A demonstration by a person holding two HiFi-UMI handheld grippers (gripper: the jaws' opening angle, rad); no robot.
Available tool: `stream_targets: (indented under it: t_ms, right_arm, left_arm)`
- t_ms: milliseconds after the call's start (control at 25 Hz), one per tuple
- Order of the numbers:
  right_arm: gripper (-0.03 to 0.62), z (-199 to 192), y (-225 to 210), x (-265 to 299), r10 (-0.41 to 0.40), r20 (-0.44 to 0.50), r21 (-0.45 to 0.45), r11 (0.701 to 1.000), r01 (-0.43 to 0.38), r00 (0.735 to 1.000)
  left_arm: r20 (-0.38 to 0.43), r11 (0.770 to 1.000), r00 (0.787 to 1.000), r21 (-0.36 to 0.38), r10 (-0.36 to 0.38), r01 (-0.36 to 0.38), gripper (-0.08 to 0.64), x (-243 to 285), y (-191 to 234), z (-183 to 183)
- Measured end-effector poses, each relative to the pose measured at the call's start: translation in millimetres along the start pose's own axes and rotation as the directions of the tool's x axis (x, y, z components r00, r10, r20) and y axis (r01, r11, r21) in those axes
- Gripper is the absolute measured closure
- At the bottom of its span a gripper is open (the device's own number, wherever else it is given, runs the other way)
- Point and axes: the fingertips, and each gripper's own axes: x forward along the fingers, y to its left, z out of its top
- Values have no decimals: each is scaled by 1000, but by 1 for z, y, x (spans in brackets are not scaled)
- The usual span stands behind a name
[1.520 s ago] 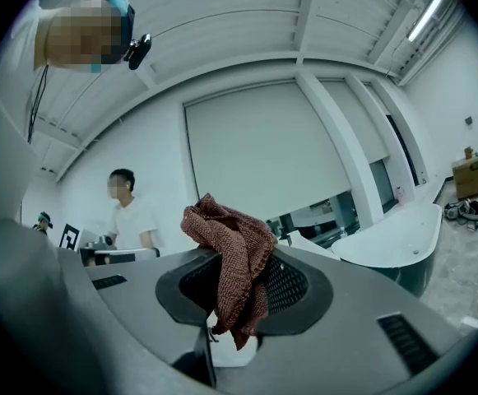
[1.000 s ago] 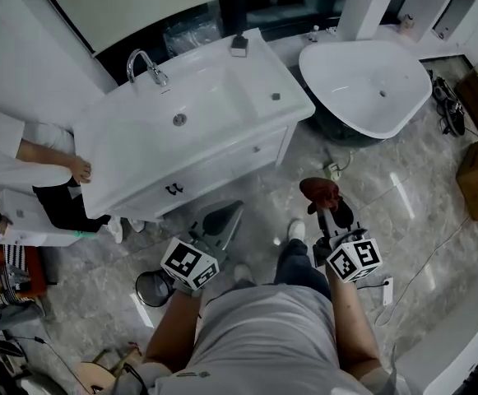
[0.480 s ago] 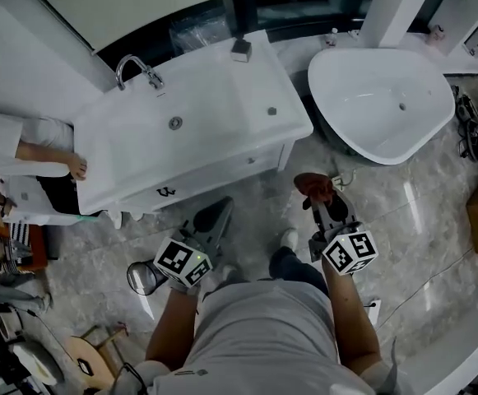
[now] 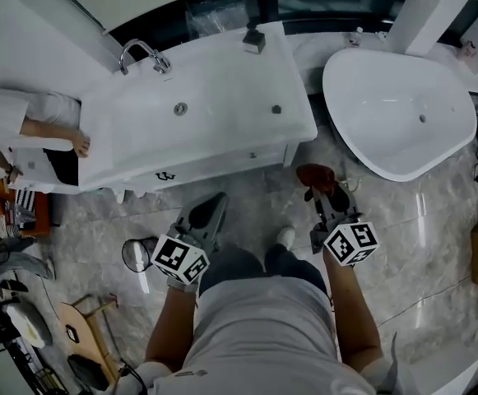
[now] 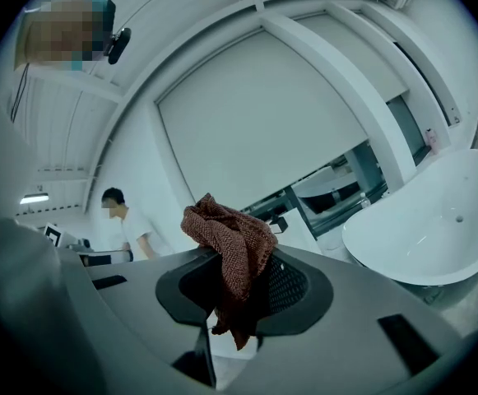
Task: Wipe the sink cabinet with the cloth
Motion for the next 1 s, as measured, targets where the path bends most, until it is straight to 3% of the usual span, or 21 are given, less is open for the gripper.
stream_targets:
  t_ms: [240, 560, 840, 1000]
  right_arm:
    - [494, -18, -27, 16, -30, -42, 45, 998, 32, 999]
    - [494, -51, -50, 33, -145, -57, 128, 980, 151, 988]
    - [494, -100, -80, 51, -289, -90, 157, 941, 300, 953]
    - [494, -138, -88, 55, -376, -124, 183, 901, 394, 918]
  left_arm:
    - [-52, 1000, 999, -3, 15, -16, 549, 19, 2, -16]
    - [-139, 997, 988, -2, -72, 73, 549, 43, 16, -39]
    - [-233, 986, 958, -7, -165, 168, 549, 52, 40, -74]
    - [-294, 966, 923, -7, -248, 257, 549, 55, 54, -88]
